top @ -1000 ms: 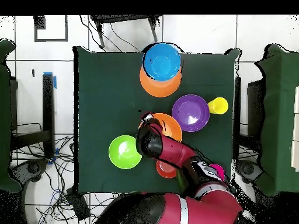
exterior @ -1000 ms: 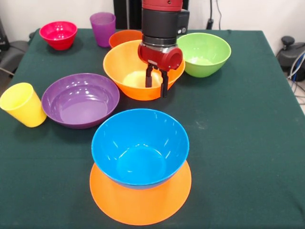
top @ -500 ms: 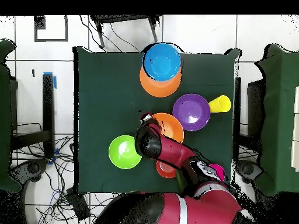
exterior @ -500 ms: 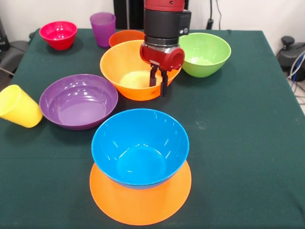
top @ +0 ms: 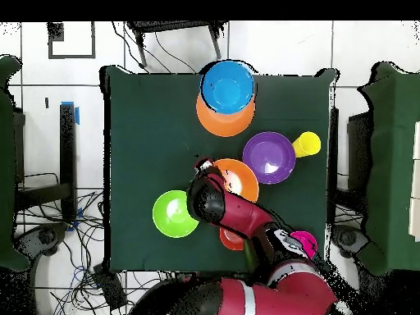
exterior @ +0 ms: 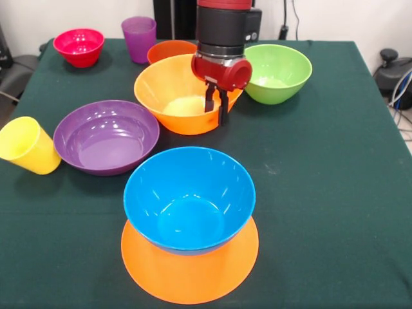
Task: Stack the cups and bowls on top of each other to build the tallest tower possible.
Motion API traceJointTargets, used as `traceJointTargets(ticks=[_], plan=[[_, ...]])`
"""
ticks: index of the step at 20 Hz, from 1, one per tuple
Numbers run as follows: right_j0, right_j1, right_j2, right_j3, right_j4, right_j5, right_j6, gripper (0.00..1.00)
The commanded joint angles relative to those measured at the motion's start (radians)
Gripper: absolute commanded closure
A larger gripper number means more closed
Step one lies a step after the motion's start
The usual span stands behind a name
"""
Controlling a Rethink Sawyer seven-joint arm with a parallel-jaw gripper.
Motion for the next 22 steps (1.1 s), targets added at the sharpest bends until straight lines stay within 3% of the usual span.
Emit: traceJointTargets(ticks=[1,5,9,12,16,22], plan=[[0.059,-0.093,0.036,0.042,0.107,0.167,0.211,1.0],[0.079,-0.142,0.006,0.043,0.133,0.246,0.185,1.0],[0.145,-0.212,-0.086,0.014,0.154,0.364,0.159,1.0],[0.199,-0.262,-0.166,-0.043,0.147,0.506,0.151,1.0],[0.262,-0.272,-0.258,-0.132,0.124,0.646,0.167,1.0],[0.321,-0.26,-0.332,-0.24,0.102,0.797,0.204,1.0]])
